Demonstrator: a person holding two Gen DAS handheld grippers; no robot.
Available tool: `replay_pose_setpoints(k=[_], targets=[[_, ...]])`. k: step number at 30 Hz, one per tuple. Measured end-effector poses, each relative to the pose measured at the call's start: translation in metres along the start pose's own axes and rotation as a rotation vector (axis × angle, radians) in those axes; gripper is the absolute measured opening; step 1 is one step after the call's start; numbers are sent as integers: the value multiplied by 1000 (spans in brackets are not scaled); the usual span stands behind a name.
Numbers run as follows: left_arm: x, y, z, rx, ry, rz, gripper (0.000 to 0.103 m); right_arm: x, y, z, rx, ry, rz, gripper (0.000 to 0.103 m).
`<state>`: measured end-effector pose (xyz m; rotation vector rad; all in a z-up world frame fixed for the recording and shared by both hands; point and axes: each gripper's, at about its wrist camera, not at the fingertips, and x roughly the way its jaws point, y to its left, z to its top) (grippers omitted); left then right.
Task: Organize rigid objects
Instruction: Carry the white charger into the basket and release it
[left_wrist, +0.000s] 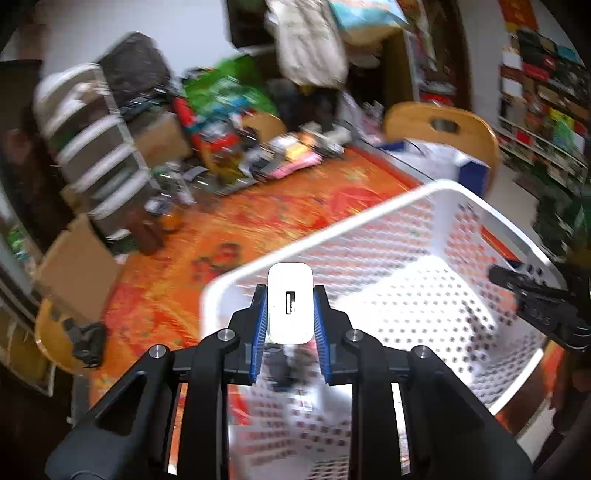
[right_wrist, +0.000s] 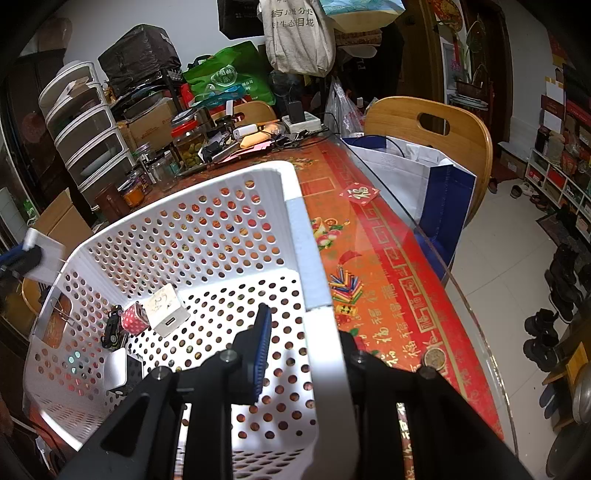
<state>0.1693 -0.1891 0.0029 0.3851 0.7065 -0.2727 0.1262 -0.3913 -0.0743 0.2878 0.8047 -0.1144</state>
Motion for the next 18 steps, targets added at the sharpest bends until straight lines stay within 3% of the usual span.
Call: replay_pose_setpoints(k=[2,6,10,13,14,17,18], targets=[[23,-17,0,29,85,-72,21,0,0,0,1,1,0,23],[56,-34,-5,33,191,-122,21,0,0,0,-1,1,4,23],[71,-38,-14,32,255,-161,21,1,0,0,-1,4,4,24],[73,-33,-15,13,254,-205,22,1,0,0,-2,6,4,24],[73,-30,-15,9,253,-213,26,1,0,0,-2,6,3,24],[59,-10,-16,-24,195,-193,66,2,0,0,-2,9,3,24],[45,5,-18,-53,146,-180,70,2,0,-1,-1,10,2,24]])
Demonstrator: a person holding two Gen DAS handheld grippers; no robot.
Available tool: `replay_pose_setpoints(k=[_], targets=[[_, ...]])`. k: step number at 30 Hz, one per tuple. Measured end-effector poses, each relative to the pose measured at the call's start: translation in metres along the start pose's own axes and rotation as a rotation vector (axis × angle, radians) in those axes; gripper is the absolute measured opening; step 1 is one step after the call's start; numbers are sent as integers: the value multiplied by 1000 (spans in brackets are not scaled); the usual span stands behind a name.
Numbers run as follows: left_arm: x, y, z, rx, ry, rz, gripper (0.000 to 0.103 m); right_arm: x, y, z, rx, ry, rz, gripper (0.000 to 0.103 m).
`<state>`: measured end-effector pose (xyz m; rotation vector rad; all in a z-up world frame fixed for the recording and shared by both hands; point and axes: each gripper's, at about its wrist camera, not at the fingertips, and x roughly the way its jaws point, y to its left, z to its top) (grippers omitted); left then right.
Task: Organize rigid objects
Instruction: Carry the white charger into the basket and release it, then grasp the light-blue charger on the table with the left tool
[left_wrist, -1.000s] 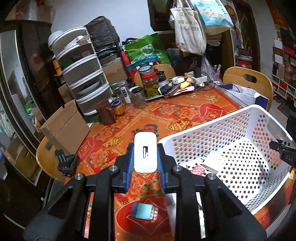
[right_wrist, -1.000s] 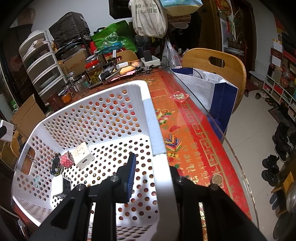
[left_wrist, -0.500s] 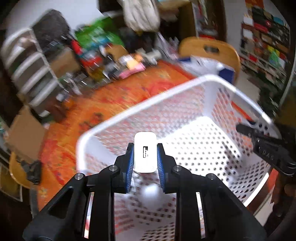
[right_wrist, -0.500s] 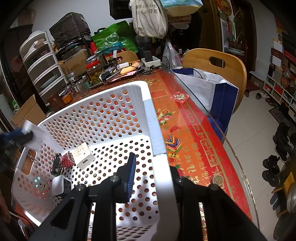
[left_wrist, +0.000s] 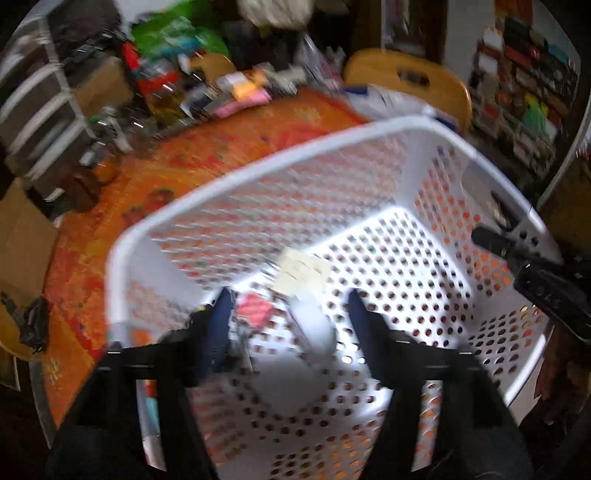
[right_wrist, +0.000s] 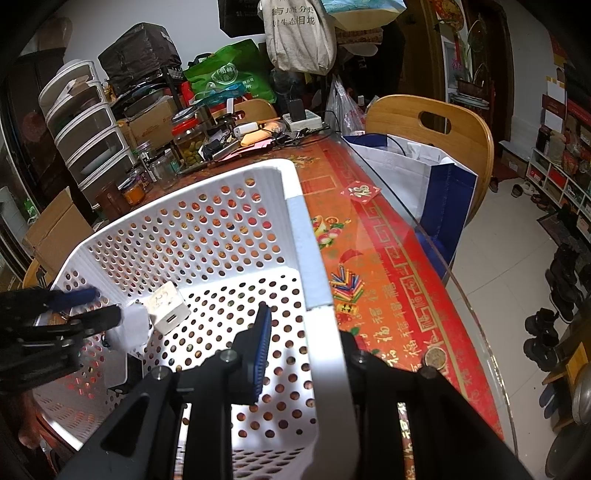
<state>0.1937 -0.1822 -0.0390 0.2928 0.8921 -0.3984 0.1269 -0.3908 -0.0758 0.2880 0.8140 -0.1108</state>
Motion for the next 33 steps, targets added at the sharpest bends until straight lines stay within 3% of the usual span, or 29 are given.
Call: replay_pose_setpoints(k=[4,6,7,9,12,19,22,33], targets=[[-57,59,-23,-128,-137,36,77,0,0,0,1,3,-6,24],[-81,94,-43,-193,-187,87,96,0,-1,0,3,1,-5,24],[-90,113,-58,-234,-206,127,98,-1,-1,0,4,0,-6,24],[-95,144,-82,-297,-200,173,99,-1,-1,0,6,-2,-7,24],[-79,176,-120,-367,-156,156,99,-1,-2,0,7,-3,-12,24],[-17,167,-163,-328,-57,108,99,-1,-1,1,6,7,-30,24],[10,159,-166,-343,6,67,99,-1,0,1,7,13,-36,24],[42,152,-157,-353,62,94,99,-2,-1,1,5,7,-38,24]])
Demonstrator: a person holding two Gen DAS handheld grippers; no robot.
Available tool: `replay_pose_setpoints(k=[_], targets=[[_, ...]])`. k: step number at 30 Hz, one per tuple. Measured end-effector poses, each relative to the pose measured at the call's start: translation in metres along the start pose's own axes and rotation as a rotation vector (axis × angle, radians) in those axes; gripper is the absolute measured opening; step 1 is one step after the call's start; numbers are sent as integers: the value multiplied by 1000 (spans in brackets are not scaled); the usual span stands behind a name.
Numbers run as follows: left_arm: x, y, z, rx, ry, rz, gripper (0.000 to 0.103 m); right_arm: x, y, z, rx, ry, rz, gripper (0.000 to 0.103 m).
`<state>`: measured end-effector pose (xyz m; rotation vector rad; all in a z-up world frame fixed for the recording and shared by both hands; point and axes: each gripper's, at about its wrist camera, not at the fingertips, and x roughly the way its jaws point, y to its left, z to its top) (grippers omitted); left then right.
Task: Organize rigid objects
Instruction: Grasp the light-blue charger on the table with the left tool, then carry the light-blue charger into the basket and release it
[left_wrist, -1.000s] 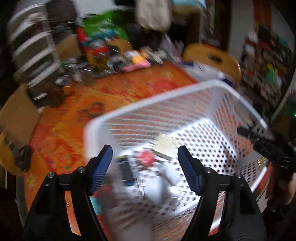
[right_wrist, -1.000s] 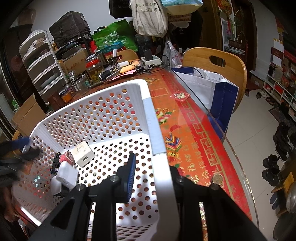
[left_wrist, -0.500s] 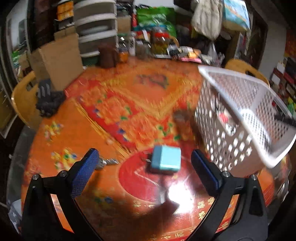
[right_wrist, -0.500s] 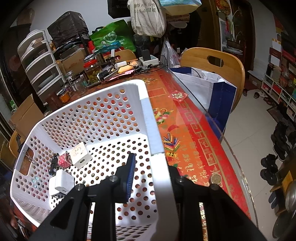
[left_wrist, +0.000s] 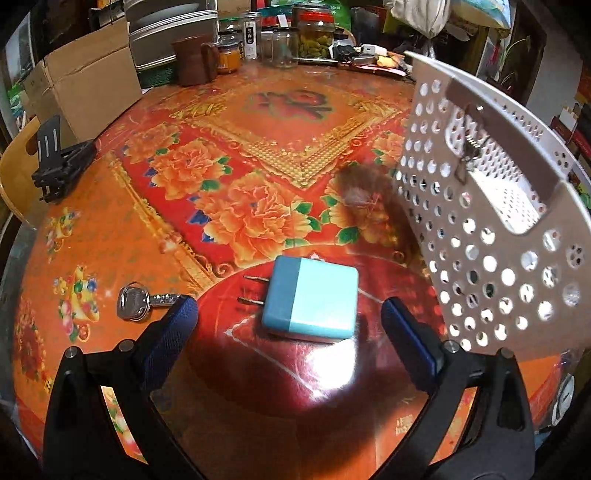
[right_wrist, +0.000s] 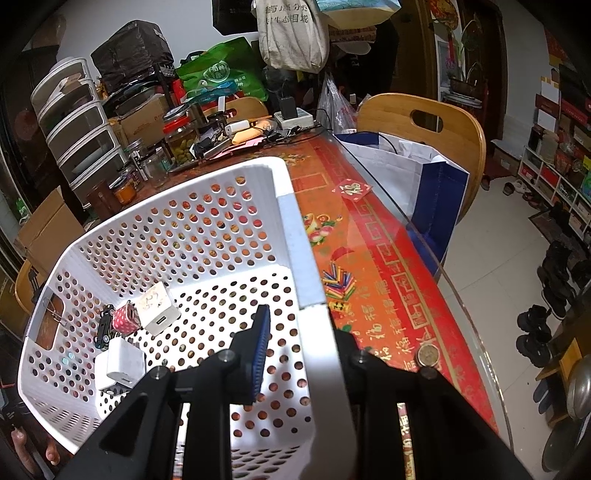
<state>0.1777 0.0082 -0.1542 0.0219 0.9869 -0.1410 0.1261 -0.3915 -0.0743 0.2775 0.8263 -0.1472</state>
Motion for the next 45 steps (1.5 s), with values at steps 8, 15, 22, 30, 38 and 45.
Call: replay_pose_setpoints(k=[8,15,22,30,38,45], targets=[[13,2,2,-10,13,10,80,-1,1,1,-3,0,-1,24],[1,-5,1,22,-53,75,60,-1,1,2,-3,-2,-2,24],[-32,1,10,29,-155,182,60,-1,1,2,-5,0,-3,24],[-60,5,25,34,-207,241,60,-1,1,2,-7,0,-1,24],[-101,-12,49,95,-303,303,60,0,2,0,-9,0,3,24],[-126,-30,66,138,-351,333,60,1,3,0,-12,-1,7,24]])
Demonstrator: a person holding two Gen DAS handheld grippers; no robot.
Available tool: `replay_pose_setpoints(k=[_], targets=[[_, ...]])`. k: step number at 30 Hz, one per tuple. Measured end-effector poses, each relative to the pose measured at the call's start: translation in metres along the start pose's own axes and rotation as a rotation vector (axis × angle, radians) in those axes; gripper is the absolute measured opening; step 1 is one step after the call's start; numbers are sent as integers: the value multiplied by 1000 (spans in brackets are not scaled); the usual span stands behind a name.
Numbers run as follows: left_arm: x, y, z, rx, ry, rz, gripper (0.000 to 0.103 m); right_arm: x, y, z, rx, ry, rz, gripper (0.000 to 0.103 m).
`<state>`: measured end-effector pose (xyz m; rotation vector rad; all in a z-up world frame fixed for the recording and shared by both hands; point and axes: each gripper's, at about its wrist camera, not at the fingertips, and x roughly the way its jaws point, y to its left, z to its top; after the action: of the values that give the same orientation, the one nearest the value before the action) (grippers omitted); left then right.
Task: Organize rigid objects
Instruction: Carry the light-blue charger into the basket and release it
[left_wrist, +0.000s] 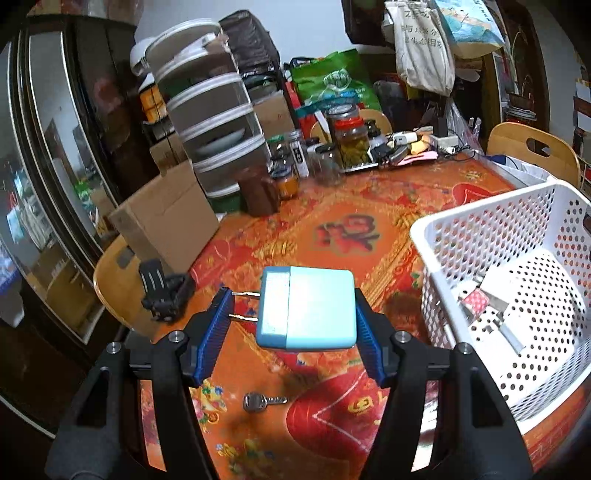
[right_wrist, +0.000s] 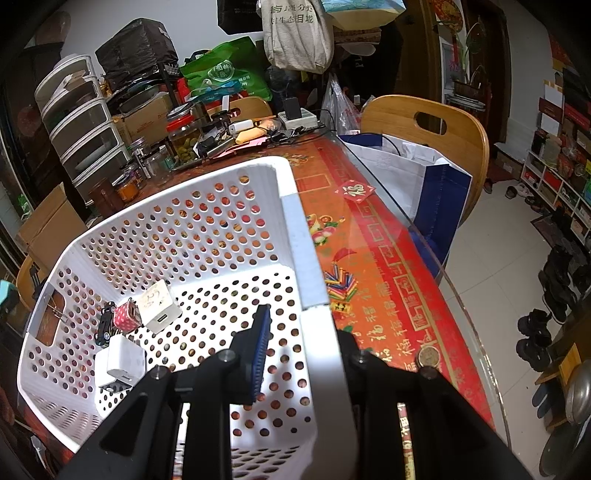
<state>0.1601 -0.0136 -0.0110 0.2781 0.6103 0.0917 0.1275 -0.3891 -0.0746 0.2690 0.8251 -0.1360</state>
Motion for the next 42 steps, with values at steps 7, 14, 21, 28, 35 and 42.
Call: replay_pose_setpoints(k=[7,14,21,28,35,42], targets=[[-27,-42,31,67,-65,-43,60,0,1,0,-3,-4,4,24],[-28,-113,47,162,-40,-165,60,0,1,1,-7,-2,5,24],[-19,-176,41,309,2,-176,60,-1,0,0,-2,-6,10,24],[4,-196,34,377,70,-173,60,-1,-1,0,-4,-8,23,24],[12,-225,25,478,128,-167,60,-1,-2,-1,-5,-7,28,24],[21,-226,25,484,188,-196,61,0,-3,0,-2,-8,31,24]])
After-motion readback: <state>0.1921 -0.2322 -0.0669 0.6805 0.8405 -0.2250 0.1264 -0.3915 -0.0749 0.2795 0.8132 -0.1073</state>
